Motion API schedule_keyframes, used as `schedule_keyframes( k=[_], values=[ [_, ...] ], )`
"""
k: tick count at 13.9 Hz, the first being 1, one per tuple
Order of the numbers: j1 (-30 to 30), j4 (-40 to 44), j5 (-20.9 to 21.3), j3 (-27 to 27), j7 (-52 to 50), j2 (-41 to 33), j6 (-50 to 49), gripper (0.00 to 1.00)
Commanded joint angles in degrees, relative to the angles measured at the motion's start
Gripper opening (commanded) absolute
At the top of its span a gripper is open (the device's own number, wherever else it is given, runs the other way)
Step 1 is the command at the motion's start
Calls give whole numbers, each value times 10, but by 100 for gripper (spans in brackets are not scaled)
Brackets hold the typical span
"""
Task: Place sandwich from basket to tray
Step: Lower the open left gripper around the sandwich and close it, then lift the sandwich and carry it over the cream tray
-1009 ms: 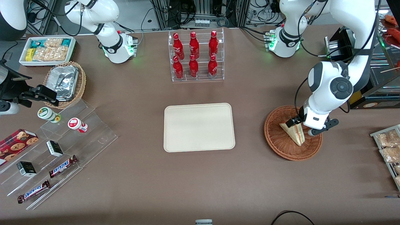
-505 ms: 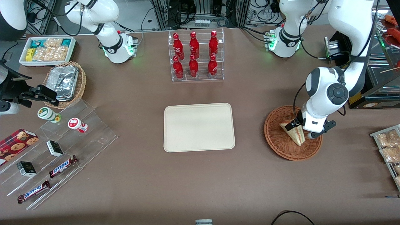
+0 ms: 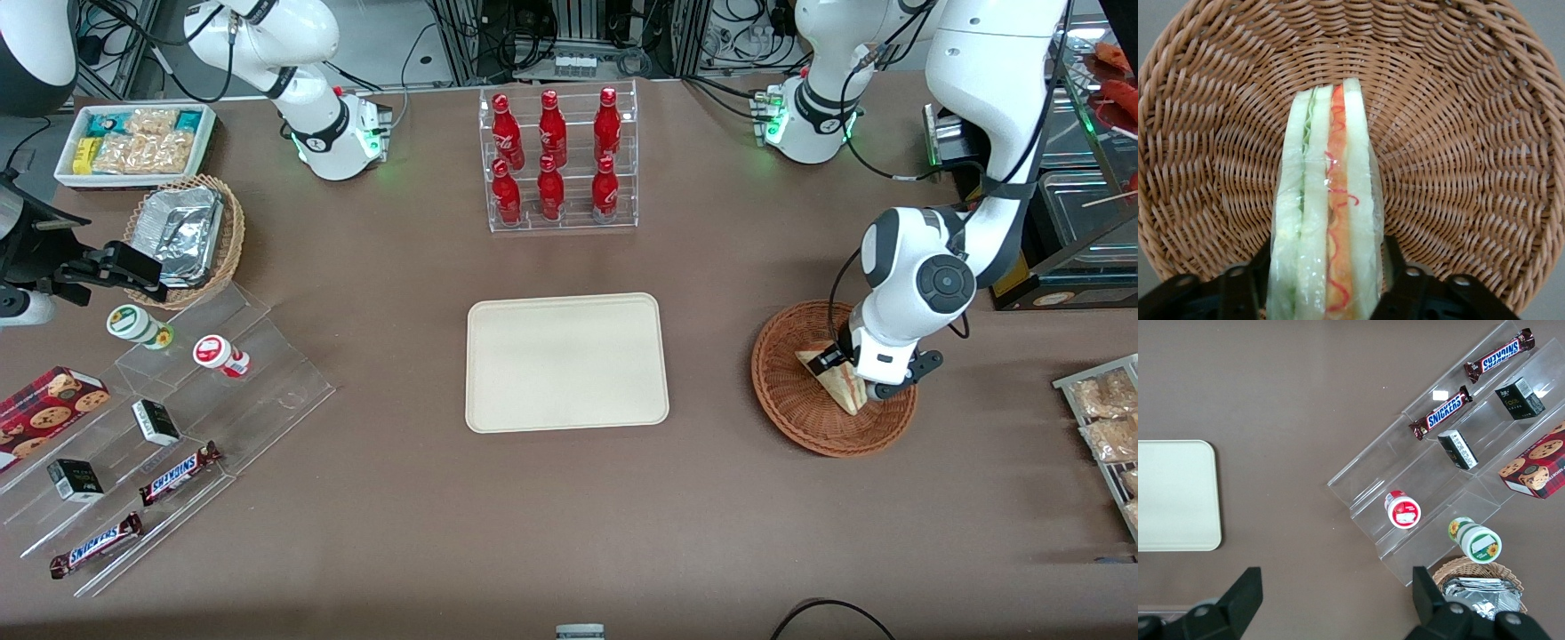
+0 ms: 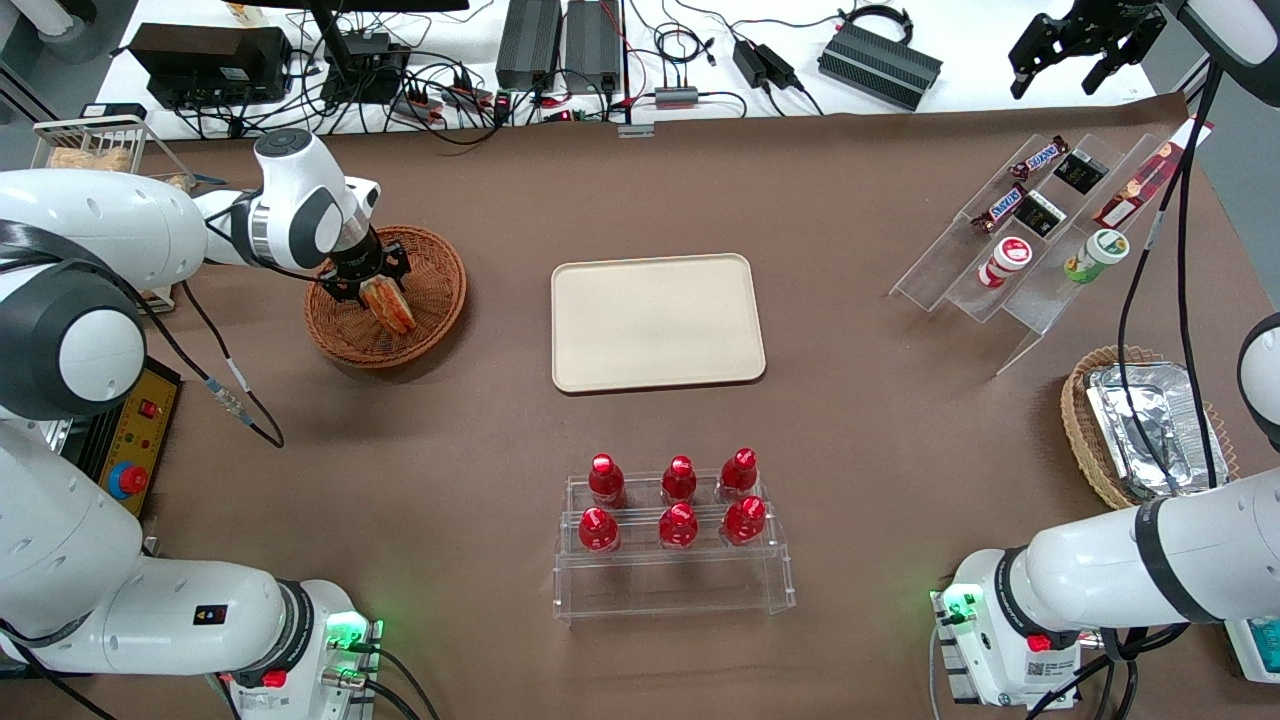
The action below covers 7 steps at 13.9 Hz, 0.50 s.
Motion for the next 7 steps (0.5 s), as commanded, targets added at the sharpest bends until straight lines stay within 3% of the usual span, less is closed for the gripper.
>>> schedule_keyframes(
  k=[1,7],
  values=[
    [-1,-4,1,3,-4,-17,-9,0],
    [-9,138,3,-4,-3,-30,-221,0]
  ],
)
